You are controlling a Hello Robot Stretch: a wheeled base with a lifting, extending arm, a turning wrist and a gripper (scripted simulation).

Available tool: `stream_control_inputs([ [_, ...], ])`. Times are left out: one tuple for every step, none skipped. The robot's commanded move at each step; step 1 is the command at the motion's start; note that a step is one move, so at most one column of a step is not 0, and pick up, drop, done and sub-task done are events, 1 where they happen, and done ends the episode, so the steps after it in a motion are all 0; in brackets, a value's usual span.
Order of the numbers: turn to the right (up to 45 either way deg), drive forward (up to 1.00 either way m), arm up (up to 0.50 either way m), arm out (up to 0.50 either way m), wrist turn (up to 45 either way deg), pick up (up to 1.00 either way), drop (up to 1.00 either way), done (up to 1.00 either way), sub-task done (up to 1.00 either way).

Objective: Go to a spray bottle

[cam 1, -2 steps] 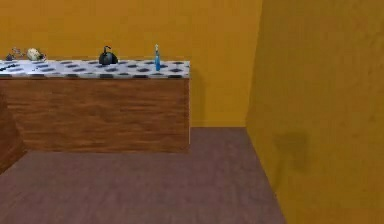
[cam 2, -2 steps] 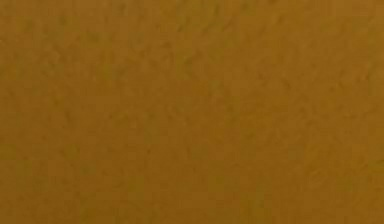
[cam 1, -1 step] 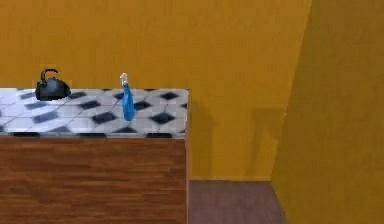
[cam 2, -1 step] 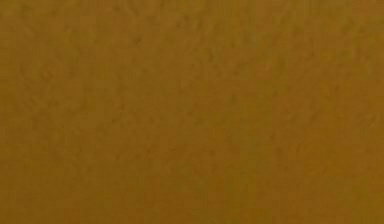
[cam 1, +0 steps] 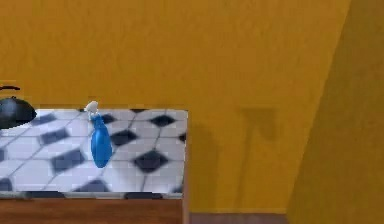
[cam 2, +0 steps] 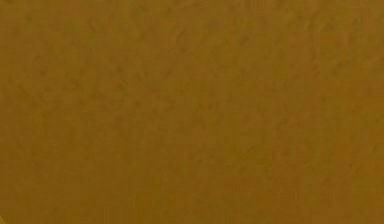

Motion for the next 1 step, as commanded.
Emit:
stream_control_inputs([
  [-24.0, 0.0, 0.0, 0.0, 0.0, 0.0, 0.0, 0.0, 0.0],
])
